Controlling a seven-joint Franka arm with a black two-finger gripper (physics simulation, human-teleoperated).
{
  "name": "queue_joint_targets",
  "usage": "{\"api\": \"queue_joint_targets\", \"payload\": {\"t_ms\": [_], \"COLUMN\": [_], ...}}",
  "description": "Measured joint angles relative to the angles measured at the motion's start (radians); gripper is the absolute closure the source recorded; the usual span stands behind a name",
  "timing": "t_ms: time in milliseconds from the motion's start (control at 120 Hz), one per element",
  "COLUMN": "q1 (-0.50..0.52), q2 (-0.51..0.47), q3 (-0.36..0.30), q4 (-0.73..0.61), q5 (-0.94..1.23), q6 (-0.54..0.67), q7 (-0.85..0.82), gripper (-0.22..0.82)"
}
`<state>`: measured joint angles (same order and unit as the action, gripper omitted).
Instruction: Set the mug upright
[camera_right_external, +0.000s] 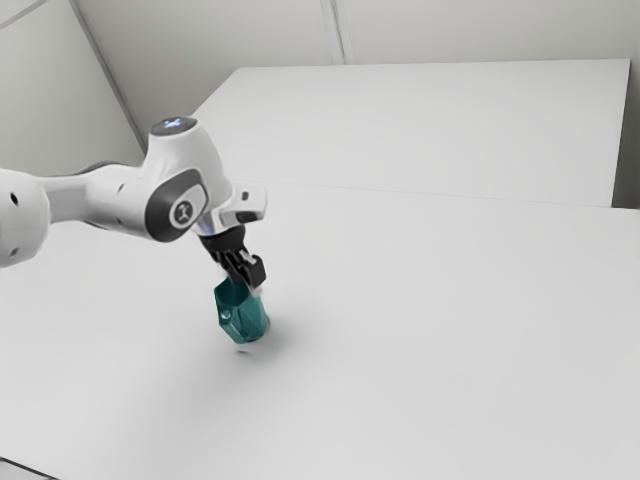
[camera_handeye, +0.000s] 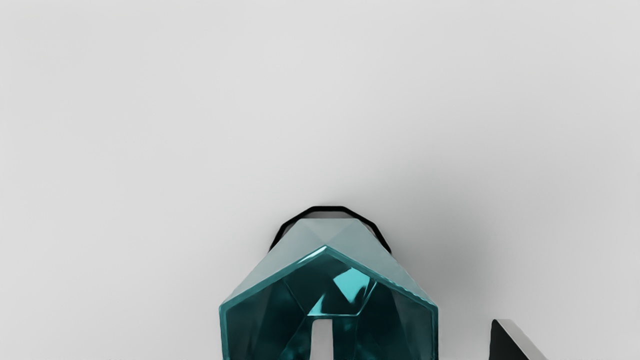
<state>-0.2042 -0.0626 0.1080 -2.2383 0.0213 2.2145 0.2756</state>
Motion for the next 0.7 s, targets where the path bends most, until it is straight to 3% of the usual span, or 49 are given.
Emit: {"api": "queue_joint_targets", "payload": {"t_ms": [108, 300, 408, 533, 700], "q1": [-0.008, 0.012, 0.073, 0.163, 0.203], "q2": [-0.026, -0.01, 0.1, 0.258, 0.304], "q3": [-0.002, -0.004, -0.029, -0.104, -0.138], "q4": [0.042, 0.24, 0.461, 0.729, 0.805], "q5": [-0.003, -0.012, -0.027, -0.03, -0.032], "q6": [-0.033, -0.151, -0.265, -0.419, -0.539], "q7": [-0.001, -0.007, -0.019, -0.045, -0.078], "gripper": [0.3, 0.15, 0.09, 0.05, 0.02]}}
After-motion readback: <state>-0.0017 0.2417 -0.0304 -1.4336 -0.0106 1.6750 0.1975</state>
